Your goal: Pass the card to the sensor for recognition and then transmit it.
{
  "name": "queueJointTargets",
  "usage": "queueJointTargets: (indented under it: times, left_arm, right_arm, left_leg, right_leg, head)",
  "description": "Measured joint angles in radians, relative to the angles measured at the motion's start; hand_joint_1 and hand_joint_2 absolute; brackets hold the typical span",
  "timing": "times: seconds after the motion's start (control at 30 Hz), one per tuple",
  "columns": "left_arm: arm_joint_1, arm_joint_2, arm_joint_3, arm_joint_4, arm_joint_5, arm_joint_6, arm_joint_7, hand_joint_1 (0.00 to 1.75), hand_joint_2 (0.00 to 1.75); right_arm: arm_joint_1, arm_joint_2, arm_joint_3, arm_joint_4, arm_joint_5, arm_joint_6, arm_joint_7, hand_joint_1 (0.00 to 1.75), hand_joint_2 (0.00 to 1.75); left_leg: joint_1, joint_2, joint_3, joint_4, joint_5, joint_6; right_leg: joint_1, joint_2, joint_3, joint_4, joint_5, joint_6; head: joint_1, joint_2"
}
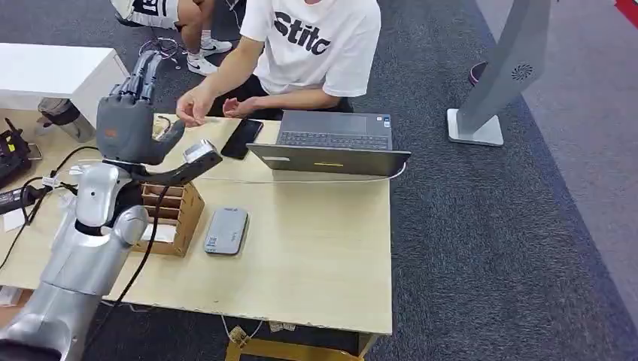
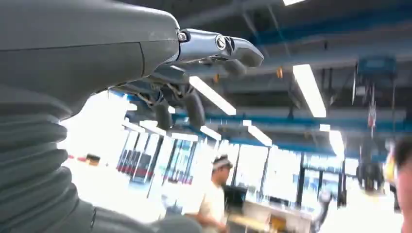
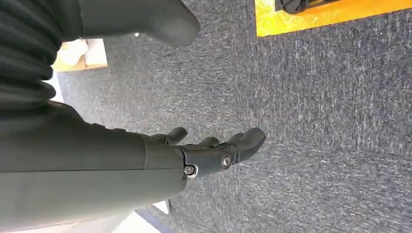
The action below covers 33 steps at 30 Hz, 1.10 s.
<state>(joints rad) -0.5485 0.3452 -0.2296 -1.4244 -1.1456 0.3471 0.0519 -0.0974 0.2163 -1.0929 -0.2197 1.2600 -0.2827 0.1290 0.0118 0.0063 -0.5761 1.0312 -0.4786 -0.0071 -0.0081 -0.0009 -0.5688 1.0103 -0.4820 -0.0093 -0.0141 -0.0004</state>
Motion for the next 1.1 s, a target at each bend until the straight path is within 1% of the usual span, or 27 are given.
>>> queueJointTargets:
  times: [0.07, 0.17, 0.2, 0.23, 0.33, 0.47, 0.53, 0.6, 0.77, 0.93, 1.0, 1.1]
  left_arm:
    - [0.008, -0.004, 0.000, 0.000, 0.007, -0.065, 0.002, 0.00, 1.75]
    - [0.017, -0.003, -0.017, -0.001, 0.049, -0.211, 0.003, 0.00, 1.75]
    - [0.024, 0.005, -0.031, -0.006, 0.079, -0.299, 0.001, 0.00, 1.75]
    - [0.030, 0.019, -0.046, -0.011, 0.104, -0.357, -0.001, 0.00, 1.75]
    - [0.061, 0.073, -0.095, -0.037, 0.189, -0.443, -0.022, 0.00, 1.75]
    - [0.124, 0.182, -0.129, -0.107, 0.339, -0.501, -0.043, 0.00, 1.75]
    - [0.165, 0.253, -0.133, -0.163, 0.419, -0.526, -0.044, 0.00, 1.75]
    - [0.194, 0.317, -0.134, -0.211, 0.459, -0.537, -0.042, 0.00, 1.75]
    - [0.249, 0.456, -0.129, -0.312, 0.507, -0.575, -0.019, 0.00, 1.75]
    - [0.291, 0.557, -0.096, -0.372, 0.532, -0.610, 0.008, 0.00, 1.75]
    - [0.317, 0.587, -0.077, -0.386, 0.536, -0.610, 0.015, 0.00, 1.75]
    - [0.362, 0.614, -0.057, -0.394, 0.533, -0.606, 0.023, 0.00, 1.75]
  right_arm:
    - [0.000, 0.000, 0.000, 0.000, -0.007, 0.000, 0.001, 0.00, 1.75]
    - [0.001, 0.000, -0.002, 0.000, -0.026, 0.000, -0.001, 0.00, 1.75]
    - [0.001, 0.000, -0.004, 0.000, -0.036, 0.000, -0.004, 0.00, 1.75]
    - [0.001, 0.000, -0.007, 0.000, -0.041, 0.000, -0.007, 0.00, 1.75]
    - [0.005, 0.000, -0.016, 0.000, -0.056, 0.000, -0.006, 0.00, 1.75]
    - [0.009, 0.000, -0.031, 0.000, -0.072, -0.005, -0.002, 0.00, 1.75]
    - [0.012, 0.000, -0.039, 0.000, -0.080, -0.008, 0.000, 0.00, 1.75]
    - [0.014, -0.001, -0.047, 0.000, -0.087, -0.011, 0.000, 0.00, 1.75]
    - [0.015, -0.001, -0.062, 0.000, -0.098, -0.017, -0.002, 0.00, 1.75]
    - [0.015, -0.001, -0.072, 0.000, -0.106, -0.018, -0.006, 0.00, 1.75]
    - [0.015, -0.001, -0.076, 0.000, -0.106, -0.018, -0.006, 0.00, 1.75]
    - [0.015, -0.001, -0.077, 0.000, -0.106, -0.018, -0.002, 0.00, 1.75]
  left_leg:
    - [0.000, 0.000, 0.000, 0.000, 0.000, 0.000]
    - [0.000, 0.000, 0.000, 0.000, 0.000, 0.000]
    - [0.000, 0.000, 0.000, 0.000, 0.000, 0.000]
    - [0.000, 0.001, 0.000, 0.000, 0.000, 0.000]
    - [0.000, 0.002, 0.000, 0.000, 0.000, 0.000]
    - [0.001, 0.003, 0.000, -0.001, -0.001, -0.001]
    - [0.002, 0.004, -0.001, -0.001, -0.001, -0.001]
    - [0.002, 0.004, -0.001, -0.001, -0.001, -0.001]
    - [0.002, 0.003, -0.001, -0.001, -0.001, -0.001]
    - [0.002, 0.003, -0.001, -0.001, -0.001, -0.001]
    - [0.002, 0.003, -0.001, -0.001, -0.001, -0.001]
    - [0.002, 0.003, -0.001, -0.001, -0.001, -0.001]
  right_leg:
    - [0.000, 0.000, 0.000, 0.000, 0.000, 0.000]
    - [0.000, 0.000, 0.000, 0.000, 0.000, 0.000]
    - [0.000, 0.000, 0.000, 0.000, 0.000, 0.000]
    - [0.000, 0.001, 0.000, 0.000, 0.000, 0.000]
    - [0.000, 0.002, 0.000, 0.000, 0.000, 0.000]
    - [0.001, 0.003, -0.001, 0.000, 0.000, -0.001]
    - [0.002, 0.004, -0.002, 0.000, -0.001, -0.001]
    - [0.002, 0.004, -0.002, 0.000, -0.001, -0.001]
    - [0.002, 0.003, -0.002, 0.000, -0.001, -0.001]
    - [0.002, 0.003, -0.001, 0.000, -0.001, -0.001]
    - [0.002, 0.003, -0.001, 0.000, -0.001, -0.001]
    - [0.002, 0.003, -0.001, 0.000, -0.001, -0.001]
  head:
    - [0.000, 0.000]
    - [0.000, 0.000]
    - [0.000, 0.000]
    - [0.000, 0.000]
    - [0.000, 0.000]
    - [0.000, 0.000]
    - [0.000, 0.000]
    - [0.000, 0.000]
    - [0.000, 0.000]
    - [0.000, 0.000]
    - [-0.001, 0.000]
    - [0.000, 0.000]
